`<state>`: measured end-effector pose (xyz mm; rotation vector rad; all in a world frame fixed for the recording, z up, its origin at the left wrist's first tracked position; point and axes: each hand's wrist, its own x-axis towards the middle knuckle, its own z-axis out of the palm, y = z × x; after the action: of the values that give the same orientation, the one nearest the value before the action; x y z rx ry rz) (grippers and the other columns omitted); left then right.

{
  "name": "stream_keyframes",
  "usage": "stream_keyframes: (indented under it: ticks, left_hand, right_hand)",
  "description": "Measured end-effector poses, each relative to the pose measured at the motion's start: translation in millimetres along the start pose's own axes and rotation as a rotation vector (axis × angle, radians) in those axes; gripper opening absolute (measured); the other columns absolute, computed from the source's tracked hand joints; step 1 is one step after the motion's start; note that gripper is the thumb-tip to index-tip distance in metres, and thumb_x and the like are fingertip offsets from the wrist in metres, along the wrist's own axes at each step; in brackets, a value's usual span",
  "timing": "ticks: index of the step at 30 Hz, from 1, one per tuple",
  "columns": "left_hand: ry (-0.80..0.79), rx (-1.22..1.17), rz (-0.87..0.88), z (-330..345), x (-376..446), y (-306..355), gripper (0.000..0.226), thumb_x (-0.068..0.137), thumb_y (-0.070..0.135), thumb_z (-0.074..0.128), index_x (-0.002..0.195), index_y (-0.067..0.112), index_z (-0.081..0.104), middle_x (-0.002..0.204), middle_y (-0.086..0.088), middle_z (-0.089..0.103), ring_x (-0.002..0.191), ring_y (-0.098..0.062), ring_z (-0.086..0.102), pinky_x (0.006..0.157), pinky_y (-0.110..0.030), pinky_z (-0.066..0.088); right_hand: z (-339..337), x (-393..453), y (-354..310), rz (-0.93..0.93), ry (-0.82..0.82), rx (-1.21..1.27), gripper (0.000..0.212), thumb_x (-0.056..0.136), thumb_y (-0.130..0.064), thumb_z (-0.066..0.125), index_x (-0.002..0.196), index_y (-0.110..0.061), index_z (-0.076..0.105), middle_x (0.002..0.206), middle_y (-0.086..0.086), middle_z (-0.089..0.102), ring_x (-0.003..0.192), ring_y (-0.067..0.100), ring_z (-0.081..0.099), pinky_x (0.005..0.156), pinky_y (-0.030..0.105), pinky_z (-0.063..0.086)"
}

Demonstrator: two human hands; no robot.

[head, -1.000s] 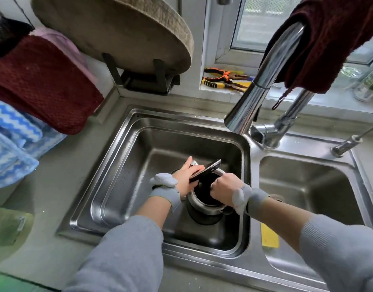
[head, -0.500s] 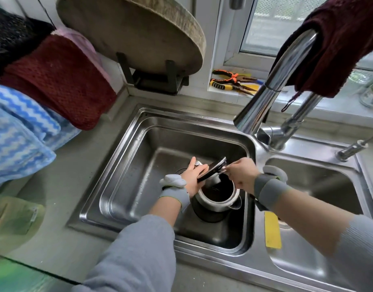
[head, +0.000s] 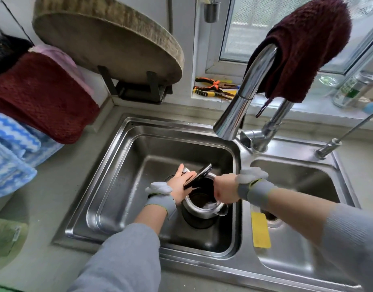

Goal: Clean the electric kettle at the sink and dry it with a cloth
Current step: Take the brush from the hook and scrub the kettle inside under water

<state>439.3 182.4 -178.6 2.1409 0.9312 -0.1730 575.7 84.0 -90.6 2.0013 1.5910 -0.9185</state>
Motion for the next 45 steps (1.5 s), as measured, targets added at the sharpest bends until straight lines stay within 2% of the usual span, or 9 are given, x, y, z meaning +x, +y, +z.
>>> stream_keyframes:
  ticks: [2, 4, 6, 10, 16, 24, 31, 38, 45]
  left_hand:
    - [-0.004, 0.005, -0.01, 1, -2, 2, 0.053, 0.095, 0.01, 0.05, 0.144, 0.025, 0.039, 0.161, -0.006, -0.002, 0.133, -0.02, 0.043, 0.095, -0.013, 0.028]
    - [-0.021, 0.017, -0.019, 1, -4, 2, 0.055, 0.096, 0.01, 0.049, 0.147, 0.022, 0.034, 0.161, -0.008, -0.002, 0.14, -0.024, 0.033, 0.106, -0.02, 0.025]
    - [-0.025, 0.051, -0.025, 1, -7, 0, 0.057, 0.097, 0.012, 0.048, 0.149, 0.022, 0.029, 0.161, -0.007, -0.001, 0.144, -0.028, 0.024, 0.114, -0.031, 0.024]
    - [0.014, 0.026, -0.046, 5, -7, -3, 0.058, 0.092, 0.009, 0.052, 0.145, 0.027, 0.037, 0.161, -0.003, -0.004, 0.132, -0.022, 0.046, 0.102, -0.023, 0.037]
    - [0.061, 0.289, -0.101, -1, -19, 8, 0.037, 0.09, 0.038, 0.051, 0.125, 0.039, 0.041, 0.153, 0.004, 0.016, 0.104, -0.036, 0.057, 0.089, -0.037, 0.045]
    - [0.135, 0.651, -0.21, -12, -20, -9, 0.064, 0.074, 0.064, 0.05, 0.125, 0.026, 0.046, 0.135, -0.003, 0.04, 0.131, -0.026, 0.033, 0.114, -0.056, 0.013]
    - [0.02, 0.169, -0.373, -16, -22, -24, 0.094, 0.045, 0.075, 0.071, 0.114, 0.018, 0.044, 0.121, -0.002, 0.06, 0.119, -0.027, 0.055, 0.103, -0.04, 0.038]
    - [0.131, 0.138, -0.391, -9, -22, -37, 0.017, 0.073, 0.033, 0.071, 0.082, 0.019, 0.068, 0.1, -0.009, 0.072, 0.103, -0.028, 0.064, 0.075, -0.028, 0.045]
    - [0.135, -0.423, -0.459, -6, -25, -40, 0.022, 0.05, 0.032, 0.063, 0.057, 0.011, 0.063, 0.058, -0.003, 0.063, 0.064, -0.022, 0.061, 0.058, -0.026, 0.04]
  right_hand:
    - [-8, -6, -16, -0.094, 0.131, -0.334, 0.02, 0.091, -0.015, 0.05, 0.102, -0.01, 0.065, 0.112, 0.004, 0.065, 0.108, 0.025, 0.061, 0.079, 0.031, 0.047]
    - [-17, -8, -35, -0.256, 0.268, -0.488, 0.017, 0.077, -0.025, 0.07, 0.077, -0.008, 0.067, 0.105, 0.005, 0.07, 0.102, 0.015, 0.065, 0.077, 0.023, 0.042]
    - [-11, 2, -40, -0.251, 0.254, -0.459, 0.033, 0.073, -0.032, 0.075, 0.09, -0.005, 0.07, 0.109, 0.008, 0.07, 0.097, 0.011, 0.065, 0.082, 0.019, 0.042]
    - [-7, -8, -19, -0.086, 0.136, -0.145, 0.01, 0.084, -0.021, 0.06, 0.085, -0.02, 0.069, 0.098, -0.002, 0.072, 0.083, 0.016, 0.066, 0.06, 0.025, 0.043]
    - [-1, -7, 13, -0.044, 0.174, 0.1, 0.024, 0.086, -0.013, 0.052, 0.099, -0.016, 0.072, 0.098, 0.005, 0.07, 0.089, 0.026, 0.065, 0.071, 0.025, 0.046]
    - [-12, -45, 61, 0.105, 0.5, 0.77, 0.017, 0.09, -0.019, 0.061, 0.095, -0.011, 0.075, 0.062, -0.005, 0.06, 0.051, 0.004, 0.047, 0.051, 0.015, 0.038]
    - [13, -34, 54, 0.121, 0.832, 1.112, 0.016, 0.09, -0.017, 0.06, 0.095, -0.011, 0.075, 0.053, -0.01, 0.051, 0.051, 0.005, 0.042, 0.055, 0.019, 0.036]
    - [24, -4, 38, 0.088, 0.864, 1.259, 0.019, 0.092, -0.015, 0.058, 0.086, -0.005, 0.073, 0.037, -0.015, 0.042, 0.038, 0.001, 0.036, 0.043, 0.009, 0.027]
    - [25, -5, 54, 0.198, 1.088, 0.63, 0.011, 0.083, -0.029, 0.071, 0.078, -0.021, 0.076, 0.079, -0.006, 0.061, 0.081, 0.017, 0.055, 0.069, 0.025, 0.038]
